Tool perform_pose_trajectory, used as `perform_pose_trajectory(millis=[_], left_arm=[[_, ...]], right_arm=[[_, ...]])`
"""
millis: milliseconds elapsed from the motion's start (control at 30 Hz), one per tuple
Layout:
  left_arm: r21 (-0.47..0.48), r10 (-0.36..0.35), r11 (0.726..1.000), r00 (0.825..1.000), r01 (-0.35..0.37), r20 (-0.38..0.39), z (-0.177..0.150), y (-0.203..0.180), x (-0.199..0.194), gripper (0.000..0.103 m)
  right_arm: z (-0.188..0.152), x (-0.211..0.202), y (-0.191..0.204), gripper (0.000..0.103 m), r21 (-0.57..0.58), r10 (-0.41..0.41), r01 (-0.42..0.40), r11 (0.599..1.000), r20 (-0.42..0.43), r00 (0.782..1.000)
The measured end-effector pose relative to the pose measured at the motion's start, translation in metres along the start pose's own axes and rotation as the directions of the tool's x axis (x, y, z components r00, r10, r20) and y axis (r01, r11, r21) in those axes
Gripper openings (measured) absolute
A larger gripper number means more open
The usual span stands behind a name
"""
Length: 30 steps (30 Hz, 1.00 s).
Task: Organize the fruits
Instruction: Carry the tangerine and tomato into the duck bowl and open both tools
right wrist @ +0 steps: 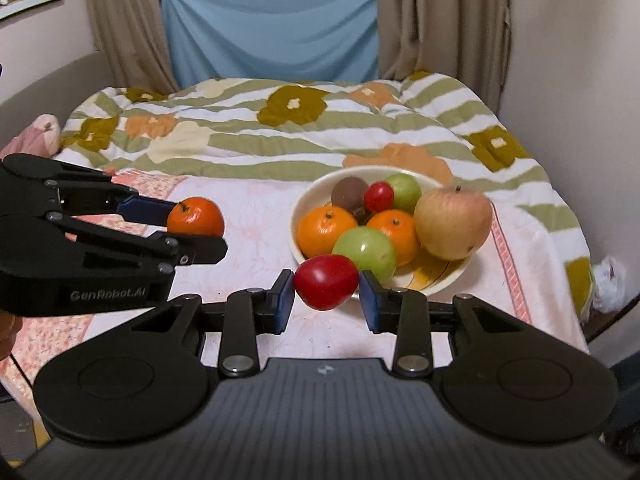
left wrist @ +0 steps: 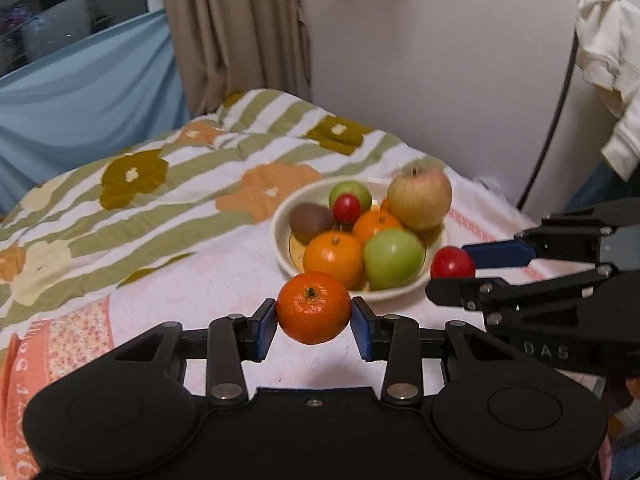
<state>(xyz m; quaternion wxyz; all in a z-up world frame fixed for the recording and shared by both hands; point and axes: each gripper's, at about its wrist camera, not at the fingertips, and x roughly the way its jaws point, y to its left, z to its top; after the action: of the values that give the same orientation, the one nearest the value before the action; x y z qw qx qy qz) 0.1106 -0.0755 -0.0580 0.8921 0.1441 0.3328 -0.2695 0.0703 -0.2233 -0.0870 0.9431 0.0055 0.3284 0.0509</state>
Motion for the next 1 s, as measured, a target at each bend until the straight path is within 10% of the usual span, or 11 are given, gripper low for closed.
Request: perform_pose_trajectory(millis=[467, 1000], left_arm=[[-0.140, 0.149, 0.979, 0.989, -0.146, 0.012, 0.047, -0.047, -0.006, 0.043], [-0.189, 0.214, 0.957, 0.975, -0.221, -0.055, 0.088, -0.063, 0.076, 0.043]], right_arm=[[0.052, -0.018, -0.079, 0.050, -0.098, 0.092, -0.086, 0.991, 0.055, 0.994], [0.103, 0.055, -0.144, 0.050, -0.197, 0.181, -0.176, 0.964, 0.010, 0.983]])
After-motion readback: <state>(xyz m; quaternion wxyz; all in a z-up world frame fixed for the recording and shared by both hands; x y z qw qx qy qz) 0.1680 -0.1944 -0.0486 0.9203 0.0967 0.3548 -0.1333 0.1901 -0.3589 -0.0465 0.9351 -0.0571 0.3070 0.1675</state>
